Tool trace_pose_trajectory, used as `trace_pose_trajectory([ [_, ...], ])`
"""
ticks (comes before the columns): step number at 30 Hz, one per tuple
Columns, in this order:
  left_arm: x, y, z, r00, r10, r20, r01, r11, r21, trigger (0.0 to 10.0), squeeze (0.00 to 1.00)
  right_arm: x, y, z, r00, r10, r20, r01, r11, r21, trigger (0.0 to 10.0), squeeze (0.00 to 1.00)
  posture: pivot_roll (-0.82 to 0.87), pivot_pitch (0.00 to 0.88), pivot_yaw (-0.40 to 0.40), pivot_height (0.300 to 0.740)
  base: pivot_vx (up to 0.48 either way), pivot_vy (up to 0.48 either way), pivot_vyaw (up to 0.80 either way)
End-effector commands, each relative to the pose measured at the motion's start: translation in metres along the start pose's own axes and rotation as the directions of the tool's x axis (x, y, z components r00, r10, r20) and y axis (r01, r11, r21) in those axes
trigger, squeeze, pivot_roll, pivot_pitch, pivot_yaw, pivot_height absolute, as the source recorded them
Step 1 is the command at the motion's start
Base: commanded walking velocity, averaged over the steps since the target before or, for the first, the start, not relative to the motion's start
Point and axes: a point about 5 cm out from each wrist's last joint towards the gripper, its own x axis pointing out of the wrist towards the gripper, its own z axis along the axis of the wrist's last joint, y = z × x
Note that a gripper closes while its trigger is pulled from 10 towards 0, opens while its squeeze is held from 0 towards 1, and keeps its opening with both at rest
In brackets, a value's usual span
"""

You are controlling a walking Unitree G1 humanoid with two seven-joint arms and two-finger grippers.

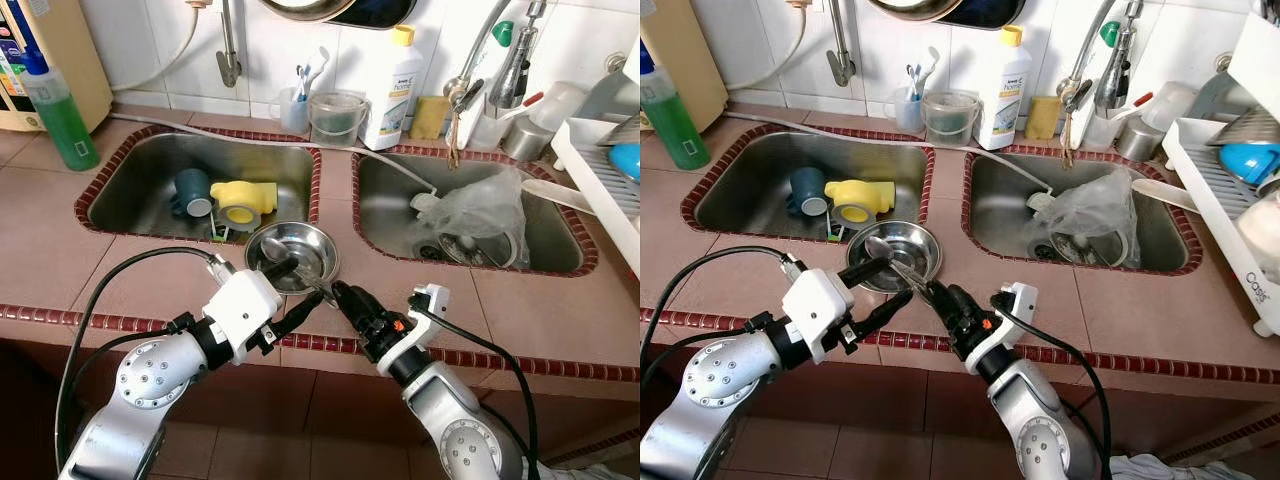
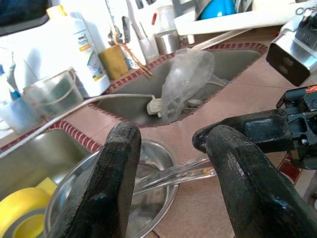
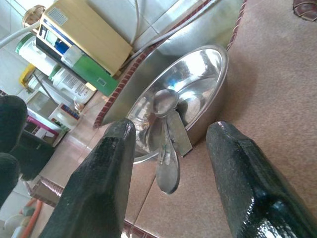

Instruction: Kitchen organization

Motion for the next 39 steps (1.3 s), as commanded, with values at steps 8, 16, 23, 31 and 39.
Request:
trace_pose_trajectory([
  [8, -0.002, -0.001, 0.002, 1.0, 0.006, -0.007, -0.006, 1.0, 0.004, 10.0, 0.0, 0.013, 0.02, -0.007, 0.998, 0.026, 0.051, -0.034, 0.986, 0.161, 10.0, 0.0, 0.18, 0.068, -0.058, 0.74, 0.0, 0.0, 0.0],
  [16, -0.002, 0.001, 0.004, 1.0, 0.01, -0.005, -0.01, 1.0, 0.006, 10.0, 0.0, 0.014, 0.024, -0.013, 0.999, 0.032, 0.034, -0.038, 0.978, 0.206, 10.0, 0.0, 0.18, 0.079, -0.058, 0.74, 0.0, 0.0, 0.0],
  [23, -0.002, 0.003, 0.005, 1.0, 0.019, -0.003, -0.019, 1.0, 0.009, 10.0, 0.0, 0.018, 0.029, -0.02, 0.999, 0.05, 0.006, -0.05, 0.973, 0.223, 10.0, 0.0, 0.19, 0.082, -0.064, 0.74, 0.0, 0.0, 0.0],
  [31, -0.002, 0.003, 0.006, 1.0, 0.027, -0.003, -0.027, 1.0, 0.009, 10.0, 0.0, 0.02, 0.03, -0.024, 0.998, 0.059, -0.01, -0.055, 0.967, 0.248, 4.5, 0.0, 0.19, 0.083, -0.07, 0.74, 0.0, 0.0, 0.0],
  [39, -0.001, 0.002, 0.006, 0.999, 0.033, -0.001, -0.033, 0.999, 0.007, 10.0, 0.0, 0.022, 0.033, -0.025, 0.996, 0.083, -0.015, -0.076, 0.962, 0.264, 0.0, 0.0, 0.2, 0.084, -0.076, 0.74, 0.0, 0.0, 0.0],
])
